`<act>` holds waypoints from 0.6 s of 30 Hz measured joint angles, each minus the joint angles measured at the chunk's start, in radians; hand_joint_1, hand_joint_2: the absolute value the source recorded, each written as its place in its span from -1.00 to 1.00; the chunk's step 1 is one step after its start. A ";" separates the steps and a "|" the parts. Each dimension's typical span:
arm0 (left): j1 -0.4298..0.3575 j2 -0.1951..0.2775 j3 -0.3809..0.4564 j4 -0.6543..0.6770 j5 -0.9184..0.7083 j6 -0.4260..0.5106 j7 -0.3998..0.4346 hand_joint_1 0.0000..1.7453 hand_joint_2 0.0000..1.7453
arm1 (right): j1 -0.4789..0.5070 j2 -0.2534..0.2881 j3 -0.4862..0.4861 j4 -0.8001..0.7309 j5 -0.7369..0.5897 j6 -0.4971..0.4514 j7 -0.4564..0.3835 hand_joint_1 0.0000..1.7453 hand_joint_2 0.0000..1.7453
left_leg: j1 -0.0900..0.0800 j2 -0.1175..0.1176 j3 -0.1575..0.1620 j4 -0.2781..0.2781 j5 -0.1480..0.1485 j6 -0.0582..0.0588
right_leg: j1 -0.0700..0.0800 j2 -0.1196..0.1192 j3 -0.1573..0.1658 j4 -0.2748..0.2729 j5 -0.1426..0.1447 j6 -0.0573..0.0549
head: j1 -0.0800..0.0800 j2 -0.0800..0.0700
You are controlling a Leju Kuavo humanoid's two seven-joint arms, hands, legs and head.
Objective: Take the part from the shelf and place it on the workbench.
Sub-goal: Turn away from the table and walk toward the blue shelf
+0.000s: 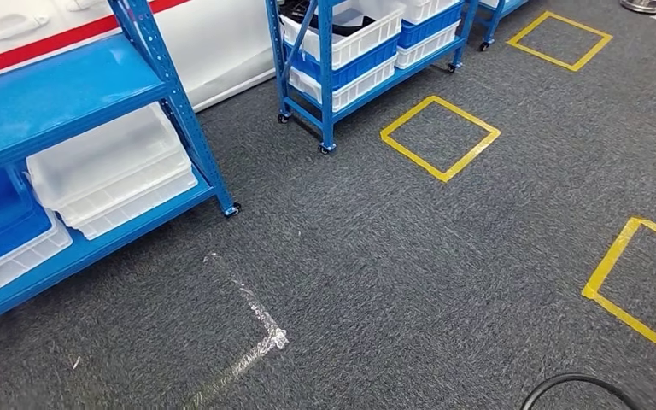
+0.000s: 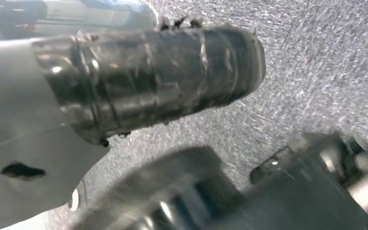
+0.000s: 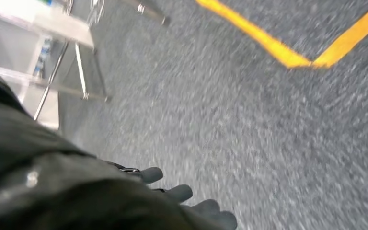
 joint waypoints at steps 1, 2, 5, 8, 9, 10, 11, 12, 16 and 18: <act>-0.001 0.000 -0.001 0.000 -0.001 0.000 -0.001 -1.00 0.50 | 0.000 0.000 0.006 0.000 0.001 0.000 0.001 -1.00 -1.00 | 0.002 0.012 -0.038 0.066 -0.023 -0.002 | 0.002 -0.014 0.002 0.000 -0.002 -0.004 | 0.000 0.000; -0.001 0.000 -0.001 0.000 -0.001 -0.001 -0.002 -1.00 1.00 | -0.001 0.000 0.012 0.000 0.001 0.000 0.001 -1.00 -1.00 | 0.003 0.017 -0.065 0.111 -0.032 -0.003 | 0.004 -0.027 0.004 0.000 -0.005 -0.005 | 0.000 0.000; 0.001 -0.001 -0.002 0.000 -0.002 -0.001 -0.003 -1.00 1.00 | -0.003 0.000 0.029 0.000 0.000 -0.002 0.003 -1.00 -1.00 | 0.001 0.029 -0.037 0.034 0.041 0.007 | 0.009 -0.064 0.018 -0.001 -0.016 -0.006 | 0.000 0.000; -0.002 -0.001 -0.002 0.000 -0.004 0.001 -0.003 -1.00 1.00 | -0.007 0.000 0.037 0.000 -0.002 -0.009 0.003 -1.00 -1.00 | -0.015 0.090 0.048 -0.141 0.108 0.027 | 0.014 -0.094 0.035 -0.004 -0.027 0.003 | 0.000 0.000; -0.003 -0.001 -0.002 0.000 -0.004 0.002 -0.003 -1.00 1.00 | -0.009 0.000 0.040 0.000 -0.002 -0.012 0.004 -1.00 -1.00 | -0.020 0.100 0.057 -0.160 0.108 0.030 | 0.015 -0.102 0.039 -0.008 -0.029 0.009 | 0.000 0.000; -0.003 0.000 -0.002 0.000 -0.004 0.002 -0.003 -1.00 1.00 | -0.012 0.000 0.044 -0.001 -0.003 -0.016 0.005 -1.00 -1.00 | -0.024 0.095 0.057 -0.164 0.107 0.032 | 0.016 -0.110 0.043 -0.013 -0.029 0.015 | 0.000 0.000; -0.003 0.001 -0.002 0.000 -0.004 0.003 -0.002 -1.00 1.00 | -0.014 0.000 0.048 -0.002 -0.003 -0.020 0.006 -1.00 -1.00 | -0.025 0.082 0.062 -0.172 0.109 0.035 | 0.015 -0.118 0.051 -0.022 -0.030 0.021 | 0.001 0.000; -0.001 0.001 -0.002 0.000 -0.005 0.003 -0.001 -1.00 1.00 | -0.016 -0.001 0.051 -0.003 -0.004 -0.022 0.008 -1.00 -1.00 | -0.023 0.071 0.071 -0.185 0.113 0.039 | 0.014 -0.114 0.058 -0.024 -0.037 0.027 | 0.001 0.000; -0.002 -0.001 -0.003 0.000 -0.005 0.004 0.002 -1.00 1.00 | -0.018 -0.004 0.054 -0.005 -0.014 -0.032 0.013 -1.00 -1.00 | -0.013 0.030 0.098 -0.220 0.124 0.052 | 0.017 -0.019 -0.013 0.151 -0.129 0.032 | 0.003 0.000; -0.004 -0.002 -0.003 0.000 -0.005 0.003 0.003 -1.00 1.00 | -0.015 -0.004 0.055 -0.005 -0.020 -0.035 0.014 -1.00 -1.00 | -0.015 0.004 0.098 -0.217 0.121 0.054 | 0.017 -0.001 -0.068 0.239 -0.144 0.029 | 0.003 0.000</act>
